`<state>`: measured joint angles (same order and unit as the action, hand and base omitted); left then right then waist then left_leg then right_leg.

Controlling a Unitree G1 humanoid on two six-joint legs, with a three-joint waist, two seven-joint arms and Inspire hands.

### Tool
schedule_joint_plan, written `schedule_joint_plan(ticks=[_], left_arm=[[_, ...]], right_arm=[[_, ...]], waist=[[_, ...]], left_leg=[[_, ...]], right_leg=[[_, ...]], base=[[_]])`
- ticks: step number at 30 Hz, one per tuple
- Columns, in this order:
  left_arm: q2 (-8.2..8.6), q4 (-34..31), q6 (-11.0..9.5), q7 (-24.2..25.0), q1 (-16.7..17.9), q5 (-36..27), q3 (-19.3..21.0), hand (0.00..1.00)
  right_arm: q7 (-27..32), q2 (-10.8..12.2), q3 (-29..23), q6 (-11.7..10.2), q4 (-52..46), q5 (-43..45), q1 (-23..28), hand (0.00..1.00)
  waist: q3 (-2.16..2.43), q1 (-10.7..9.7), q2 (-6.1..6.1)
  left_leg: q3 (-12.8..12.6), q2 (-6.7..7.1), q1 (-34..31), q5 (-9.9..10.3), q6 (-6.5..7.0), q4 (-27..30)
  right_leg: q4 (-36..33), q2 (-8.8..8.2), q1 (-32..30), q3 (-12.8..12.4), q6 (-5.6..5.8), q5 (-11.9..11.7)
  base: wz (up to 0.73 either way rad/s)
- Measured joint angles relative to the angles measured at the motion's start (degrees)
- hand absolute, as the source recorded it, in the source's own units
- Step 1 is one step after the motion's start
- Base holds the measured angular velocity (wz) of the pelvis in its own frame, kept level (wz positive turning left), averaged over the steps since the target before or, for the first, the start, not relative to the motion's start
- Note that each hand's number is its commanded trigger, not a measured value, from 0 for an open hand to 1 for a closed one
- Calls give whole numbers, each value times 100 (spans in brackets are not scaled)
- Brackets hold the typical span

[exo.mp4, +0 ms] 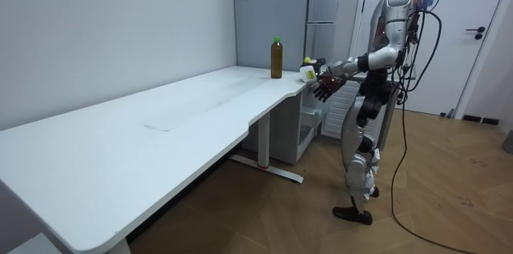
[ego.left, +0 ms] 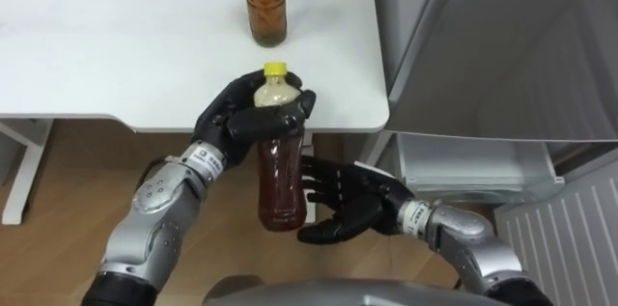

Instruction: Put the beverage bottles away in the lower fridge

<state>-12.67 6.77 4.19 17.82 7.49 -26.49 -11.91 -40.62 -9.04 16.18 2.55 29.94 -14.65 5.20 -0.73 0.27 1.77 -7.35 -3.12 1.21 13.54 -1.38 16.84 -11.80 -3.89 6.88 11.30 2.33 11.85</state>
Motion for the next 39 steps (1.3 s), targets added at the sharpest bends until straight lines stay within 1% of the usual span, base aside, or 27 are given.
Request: schedule_joint_plan(ticks=[2, 7, 9, 11, 13, 16, 18, 21, 24, 27, 30, 34, 37, 39], left_arm=[[-3, 0, -8, 60, 0, 129, 0, 100], [-2, 0, -28, 126, 0, 137, -17, 100], [-10, 0, -31, 135, 1, 136, -43, 100], [-25, 2, -43, 152, 1, 136, -84, 100], [-50, 2, -43, 196, 1, 134, -106, 100], [-146, 2, -43, 317, 0, 124, -131, 100], [-204, 9, -43, 317, 0, 87, -182, 100], [-241, 11, -42, 317, 0, 76, -252, 100], [-272, 15, -42, 318, -1, 77, -302, 100], [-267, 15, -42, 319, -1, 77, -303, 100], [-259, 15, -41, 319, 0, 77, -309, 100], [-259, 15, -41, 318, 0, 124, -408, 100], [-253, 14, -41, 319, 0, 126, -461, 100], [-248, 12, -41, 322, -16, 126, -508, 100]], right_arm=[[-32, -6, 0, 0, 0, -62, 0, 0], [-136, -24, 9, 7, 0, -325, 1, 0], [-233, -75, 64, 7, 0, -813, 1, 0], [-321, -99, 71, 7, 0, -1061, 3, 0], [-402, -130, 76, 10, -13, -1219, 3, 0], [-523, -234, 84, 62, -124, -1418, 3, 0], [-582, -323, 240, 75, -133, -1722, 2, 0], [-606, -366, 437, 129, -133, -1909, 2, 0], [-676, -377, 533, 138, -135, -1927, 0, 0], [-710, -376, 563, 144, -136, -1927, -1, 0], [-715, -372, 600, 237, -151, -1927, -2, 0], [-715, -354, 746, 250, -154, -1911, -1, 0], [-714, -322, 765, 251, -193, -1904, -1, 0], [-714, -343, 775, 250, -293, -1904, -1, 0]], waist=[[0, 0, -1], [0, 9, -3], [2, 21, -2], [1, 32, -3], [2, 33, -1], [8, 30, 8], [18, 28, 24], [20, 32, 47], [17, 29, 55], [14, 29, 59], [15, 30, 60], [13, 29, 55], [1, 26, 37], [-21, 20, 0]], left_leg=[[0, 0, -3, 0, 0, 15], [4, -1, -51, 0, 1, 48], [4, -7, -52, 0, 1, 53], [3, -9, -52, 0, 1, 54], [3, -13, -54, 0, 1, 56], [-8, -14, -57, 0, 1, 57], [-8, -17, -58, 0, 1, 70], [-8, -17, -68, 0, 2, 69], [-7, -17, -87, 1, 3, 63], [-6, -19, -120, 2, 4, 64], [-6, -21, -162, 1, 4, 67], [-11, -20, -175, 1, 4, 66], [-15, -20, -178, 1, 4, 67], [-16, -20, -180, 1, 4, 78]], right_leg=[[0, 0, 2, 0, 0, 0], [-2, -2, -16, 20, -2, -1], [-15, -2, -31, 38, -2, -1], [-38, -2, -41, 41, -2, -1], [-77, -4, -64, 41, -2, -1], [-91, -7, -86, 38, -2, -1], [-90, -6, -71, 39, -2, -1], [-91, -6, -77, 36, -2, -1], [-91, -6, -86, 30, -4, -2], [-91, -4, -113, 25, -9, -6], [-92, -3, -158, 25, -16, -10], [-92, -3, -178, 20, -18, -11], [-89, -2, -187, 14, -18, -11], [-88, -2, -187, 14, -18, -11]], base=[[0], [0], [0], [0], [0], [-3], [0], [0], [0], [0], [0], [0], [0], [0]])
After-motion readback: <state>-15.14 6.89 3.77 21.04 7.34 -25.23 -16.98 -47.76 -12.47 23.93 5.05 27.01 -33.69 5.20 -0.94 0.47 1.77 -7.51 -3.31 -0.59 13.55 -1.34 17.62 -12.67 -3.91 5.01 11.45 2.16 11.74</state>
